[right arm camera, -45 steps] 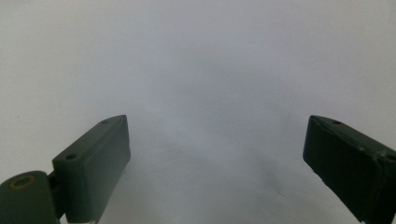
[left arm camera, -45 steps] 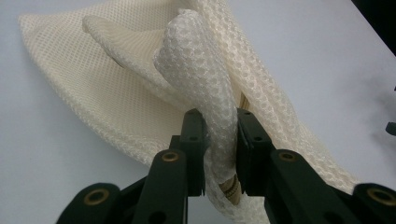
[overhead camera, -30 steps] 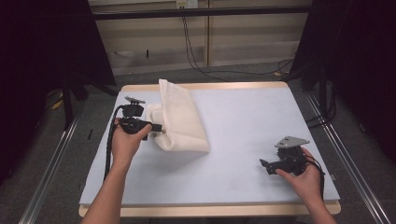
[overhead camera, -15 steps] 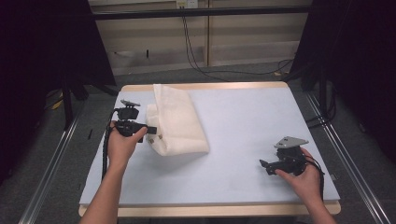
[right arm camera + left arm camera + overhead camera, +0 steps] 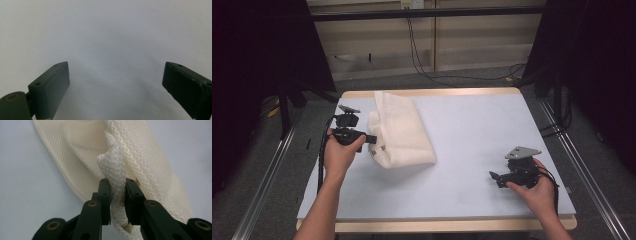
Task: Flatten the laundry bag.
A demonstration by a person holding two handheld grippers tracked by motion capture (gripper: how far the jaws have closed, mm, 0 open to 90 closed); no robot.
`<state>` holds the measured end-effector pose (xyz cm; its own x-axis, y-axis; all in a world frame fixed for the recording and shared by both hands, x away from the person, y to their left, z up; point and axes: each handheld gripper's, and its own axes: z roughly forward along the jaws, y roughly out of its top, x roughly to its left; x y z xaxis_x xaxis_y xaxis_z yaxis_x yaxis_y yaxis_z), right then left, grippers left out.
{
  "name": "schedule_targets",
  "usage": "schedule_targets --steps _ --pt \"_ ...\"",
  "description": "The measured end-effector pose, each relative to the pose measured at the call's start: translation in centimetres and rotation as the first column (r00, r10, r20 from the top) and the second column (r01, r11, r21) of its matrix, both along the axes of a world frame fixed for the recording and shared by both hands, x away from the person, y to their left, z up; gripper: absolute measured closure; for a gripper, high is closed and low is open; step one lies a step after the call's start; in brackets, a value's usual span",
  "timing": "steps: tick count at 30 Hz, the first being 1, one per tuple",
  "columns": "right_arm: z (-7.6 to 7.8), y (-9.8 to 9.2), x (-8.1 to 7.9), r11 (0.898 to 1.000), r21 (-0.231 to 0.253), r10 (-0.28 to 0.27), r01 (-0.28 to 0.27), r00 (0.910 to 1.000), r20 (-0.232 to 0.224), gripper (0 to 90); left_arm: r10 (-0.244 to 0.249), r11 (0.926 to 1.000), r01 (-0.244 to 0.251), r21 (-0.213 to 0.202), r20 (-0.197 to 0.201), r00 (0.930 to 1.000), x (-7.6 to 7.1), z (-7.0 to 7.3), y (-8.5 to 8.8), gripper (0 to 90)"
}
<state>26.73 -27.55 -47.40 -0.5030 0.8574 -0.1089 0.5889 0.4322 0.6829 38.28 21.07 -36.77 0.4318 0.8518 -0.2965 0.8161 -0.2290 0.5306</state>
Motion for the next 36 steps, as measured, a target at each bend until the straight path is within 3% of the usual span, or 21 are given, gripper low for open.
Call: schedule_targets --steps 2,5,8,12,16,17,20,27,36 --pt "0.0 0.1 0.0 1.0 -0.002 0.002 -0.002 1.0 -0.003 7.1 0.008 0.9999 -0.008 -0.012 0.007 0.9999 0.0 0.4 -0.2 71.3" --pt "0.0 0.1 0.0 1.0 0.004 0.007 -0.007 1.0 -0.002 7.1 0.01 0.9998 -0.011 0.018 0.014 0.9999 0.0 0.6 -0.3 68.4" --pt "0.0 0.1 0.0 1.0 0.007 0.011 -0.011 0.9999 0.0 7.1 0.015 0.9997 -0.015 0.019 0.01 0.9998 0.0 0.3 0.0 63.9" --pt "0.0 0.1 0.0 1.0 0.001 0.008 -0.008 1.0 -0.001 7.1 0.006 1.0 -0.006 -0.001 -0.02 0.9998 0.0 0.0 0.3 75.1" --pt "0.0 0.1 0.0 1.0 -0.002 0.009 -0.009 1.0 -0.004 7.1 -0.018 0.9983 0.017 -0.056 -0.022 0.9996 0.1 0.5 -0.3 78.2" --pt "0.0 0.2 0.0 1.0 -0.002 0.008 -0.008 1.0 -0.006 7.1 -0.027 0.9983 0.026 -0.053 -0.019 0.9995 0.1 0.6 -0.4 78.3" --pt "-0.1 0.2 0.1 1.0 -0.004 0.011 -0.011 0.9999 -0.005 7.1 -0.042 0.9948 0.041 -0.093 -0.007 0.9991 0.3 1.2 -1.6 79.0" --pt "-0.1 0.3 0.0 1.0 -0.004 0.015 -0.015 0.9999 -0.004 7.1 -0.086 0.9902 0.09 -0.107 0.037 0.9956 0.8 2.9 -5.0 78.7" --pt "-0.1 0.3 0.0 1.0 0.002 0.02 -0.02 0.9998 -0.006 7.1 -0.13 0.9828 0.139 -0.122 0.079 0.9884 1.2 3.5 -8.5 75.9"
